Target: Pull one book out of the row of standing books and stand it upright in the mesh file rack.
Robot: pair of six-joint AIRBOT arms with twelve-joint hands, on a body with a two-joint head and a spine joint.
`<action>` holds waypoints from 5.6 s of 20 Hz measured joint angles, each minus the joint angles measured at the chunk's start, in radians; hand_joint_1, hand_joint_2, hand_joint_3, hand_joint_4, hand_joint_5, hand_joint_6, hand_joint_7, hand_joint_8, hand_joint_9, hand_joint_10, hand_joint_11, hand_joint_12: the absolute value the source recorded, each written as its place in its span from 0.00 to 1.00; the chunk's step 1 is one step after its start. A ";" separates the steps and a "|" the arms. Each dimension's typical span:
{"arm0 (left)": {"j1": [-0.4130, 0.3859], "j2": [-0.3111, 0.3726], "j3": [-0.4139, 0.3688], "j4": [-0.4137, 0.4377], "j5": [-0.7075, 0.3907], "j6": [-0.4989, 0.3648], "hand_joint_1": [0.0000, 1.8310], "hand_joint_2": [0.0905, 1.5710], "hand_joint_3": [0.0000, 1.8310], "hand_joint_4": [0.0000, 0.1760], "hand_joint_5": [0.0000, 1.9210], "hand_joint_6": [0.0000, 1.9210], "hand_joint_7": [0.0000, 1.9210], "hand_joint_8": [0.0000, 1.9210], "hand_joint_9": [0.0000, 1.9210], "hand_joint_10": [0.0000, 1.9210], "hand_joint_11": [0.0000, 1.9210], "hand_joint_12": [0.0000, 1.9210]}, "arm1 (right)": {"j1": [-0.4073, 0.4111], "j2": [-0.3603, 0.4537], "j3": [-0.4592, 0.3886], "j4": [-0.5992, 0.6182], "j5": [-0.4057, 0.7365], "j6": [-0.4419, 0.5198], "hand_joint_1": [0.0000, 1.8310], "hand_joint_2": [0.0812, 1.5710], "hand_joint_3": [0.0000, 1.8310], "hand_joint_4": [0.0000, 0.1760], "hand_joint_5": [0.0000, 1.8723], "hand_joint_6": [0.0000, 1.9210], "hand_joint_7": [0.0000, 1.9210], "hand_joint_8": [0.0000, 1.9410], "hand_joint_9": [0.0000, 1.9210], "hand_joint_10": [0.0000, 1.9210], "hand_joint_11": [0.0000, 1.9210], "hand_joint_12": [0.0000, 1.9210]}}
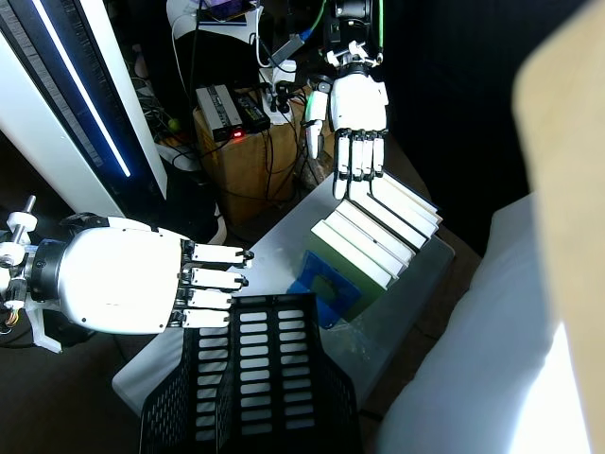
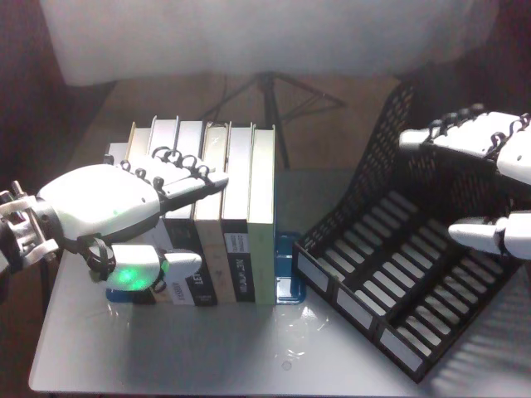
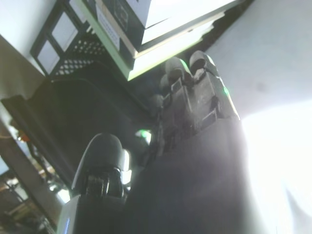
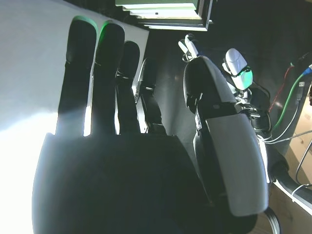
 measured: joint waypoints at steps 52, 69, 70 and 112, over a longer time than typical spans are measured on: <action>-0.127 0.053 -0.090 0.525 0.325 0.017 0.06 0.82 0.00 0.00 0.32 0.00 0.03 0.00 0.00 0.00 0.00 0.00 | -0.076 -0.005 0.000 0.108 0.060 0.001 0.30 0.83 0.00 0.00 0.01 0.00 0.00 0.00 0.00 0.00 0.00 0.00; -0.029 0.121 -0.172 0.599 0.232 -0.155 0.00 0.85 0.00 0.00 0.26 0.00 0.00 0.00 0.00 0.00 0.00 0.00 | -0.087 -0.006 -0.003 0.121 0.059 0.002 0.30 0.83 0.00 0.00 0.00 0.00 0.00 0.00 0.00 0.00 0.00 0.00; -0.030 0.121 -0.175 0.594 0.226 -0.155 0.00 0.85 0.00 0.00 0.22 0.00 0.00 0.00 0.00 0.00 0.00 0.00 | -0.087 -0.006 -0.003 0.123 0.060 0.002 0.30 0.83 0.00 0.00 0.00 0.00 0.00 0.00 0.00 0.00 0.00 0.00; 0.367 0.193 -0.064 -0.571 -0.334 0.083 0.19 0.81 0.00 0.00 0.06 0.00 0.00 0.00 0.00 0.00 0.00 0.34 | 0.419 -0.521 0.240 -1.286 -0.285 0.530 0.48 0.58 0.00 0.00 0.00 0.00 0.00 0.00 0.00 0.00 0.00 0.00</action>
